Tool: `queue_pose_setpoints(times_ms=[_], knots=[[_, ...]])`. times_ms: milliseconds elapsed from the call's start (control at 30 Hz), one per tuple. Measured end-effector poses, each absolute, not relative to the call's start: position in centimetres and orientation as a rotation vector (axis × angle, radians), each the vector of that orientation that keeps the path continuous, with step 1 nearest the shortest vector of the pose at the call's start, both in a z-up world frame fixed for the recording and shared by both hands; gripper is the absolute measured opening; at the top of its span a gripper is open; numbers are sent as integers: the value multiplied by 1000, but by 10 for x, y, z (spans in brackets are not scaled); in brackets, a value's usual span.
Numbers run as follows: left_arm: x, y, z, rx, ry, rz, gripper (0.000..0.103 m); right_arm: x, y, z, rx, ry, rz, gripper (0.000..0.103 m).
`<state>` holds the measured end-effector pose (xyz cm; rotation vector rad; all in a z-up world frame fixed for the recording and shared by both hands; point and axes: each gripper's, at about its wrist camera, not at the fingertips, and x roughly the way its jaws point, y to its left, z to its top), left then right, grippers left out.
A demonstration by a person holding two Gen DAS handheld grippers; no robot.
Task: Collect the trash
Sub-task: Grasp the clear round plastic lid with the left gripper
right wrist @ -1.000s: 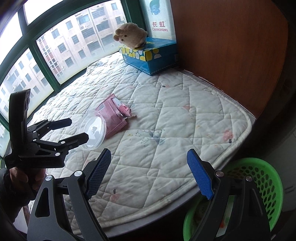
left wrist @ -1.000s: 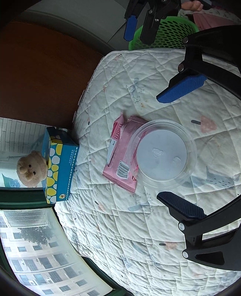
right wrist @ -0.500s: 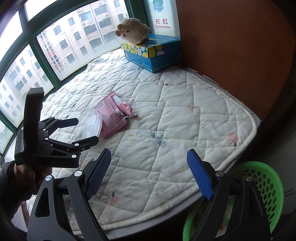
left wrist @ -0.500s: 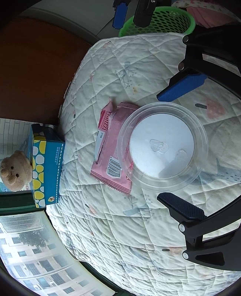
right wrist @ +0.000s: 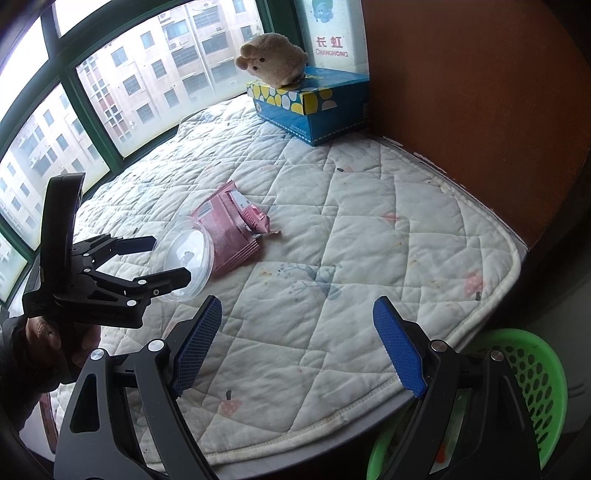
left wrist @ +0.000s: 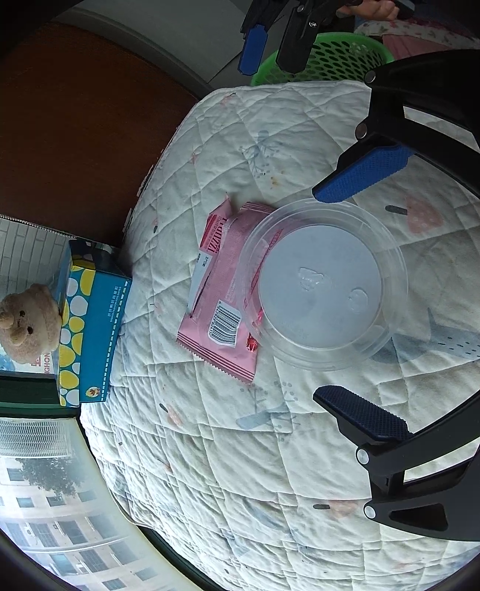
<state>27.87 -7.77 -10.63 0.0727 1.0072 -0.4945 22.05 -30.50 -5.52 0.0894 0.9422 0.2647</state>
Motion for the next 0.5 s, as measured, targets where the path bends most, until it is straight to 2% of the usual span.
queue_pose_setpoints(times_ms=[500], knots=[[277, -92, -117, 126, 1020, -530, 96, 224, -303, -60, 82, 951, 269, 84]])
